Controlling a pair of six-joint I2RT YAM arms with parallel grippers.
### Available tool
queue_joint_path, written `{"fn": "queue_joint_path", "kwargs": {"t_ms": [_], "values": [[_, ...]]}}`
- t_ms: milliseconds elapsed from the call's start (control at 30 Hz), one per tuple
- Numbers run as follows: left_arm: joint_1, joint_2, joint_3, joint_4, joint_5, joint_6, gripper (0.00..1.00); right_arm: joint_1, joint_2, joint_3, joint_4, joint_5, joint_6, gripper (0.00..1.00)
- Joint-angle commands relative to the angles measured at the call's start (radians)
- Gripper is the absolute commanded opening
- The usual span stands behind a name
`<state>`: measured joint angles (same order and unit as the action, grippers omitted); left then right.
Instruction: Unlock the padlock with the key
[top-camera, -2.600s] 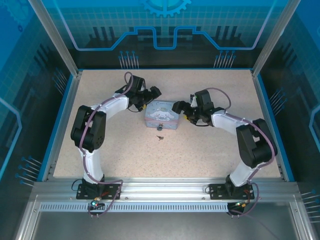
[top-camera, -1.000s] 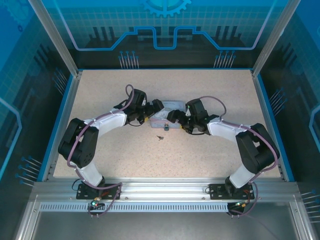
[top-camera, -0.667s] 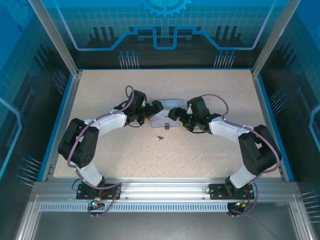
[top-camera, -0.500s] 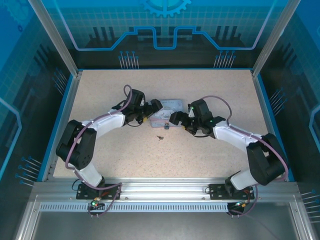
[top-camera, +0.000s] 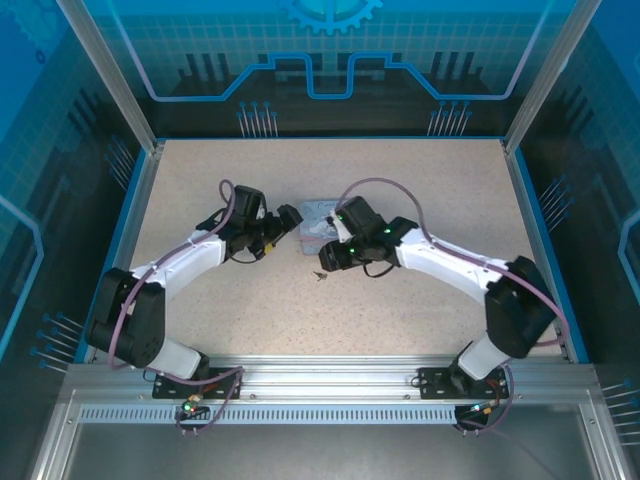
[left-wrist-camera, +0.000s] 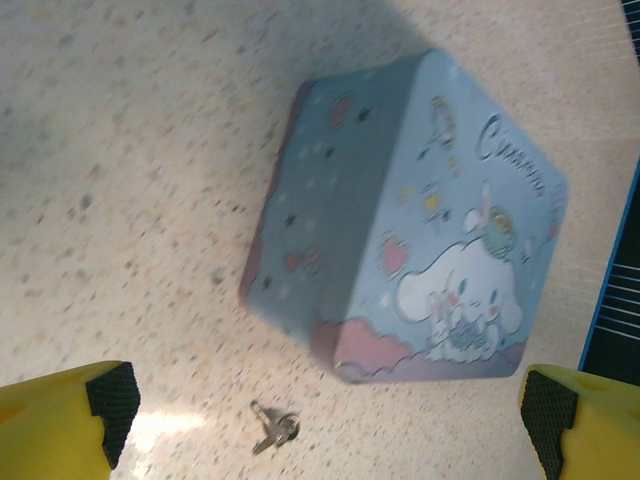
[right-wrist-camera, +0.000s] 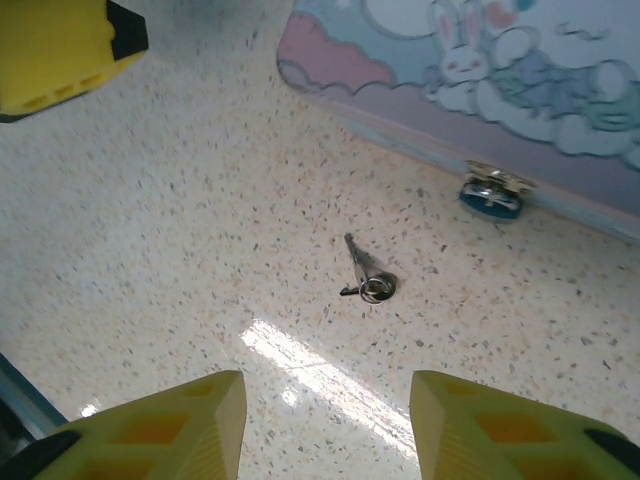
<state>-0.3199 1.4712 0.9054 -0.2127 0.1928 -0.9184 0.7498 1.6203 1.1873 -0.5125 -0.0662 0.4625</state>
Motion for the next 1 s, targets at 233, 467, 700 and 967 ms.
{"fn": "queue_joint_path", "kwargs": {"t_ms": [233,467,700,967], "values": [[0.157,-0.15,-0.078,-0.068,0.073,-0.033,0.99,0.086,0.322,0.306,-0.271,0.093,-0.129,0.45],[0.229,-0.18,-0.095,-0.067,0.114,-0.036,0.99,0.101,0.436,0.418,-0.35,0.136,-0.159,0.4],[0.24,-0.15,-0.1,-0.034,0.14,-0.051,0.99,0.103,0.487,0.452,-0.38,0.135,-0.165,0.38],[0.246,-0.123,-0.083,-0.014,0.143,-0.062,0.99,0.105,0.526,0.454,-0.374,0.119,-0.174,0.35]]}}
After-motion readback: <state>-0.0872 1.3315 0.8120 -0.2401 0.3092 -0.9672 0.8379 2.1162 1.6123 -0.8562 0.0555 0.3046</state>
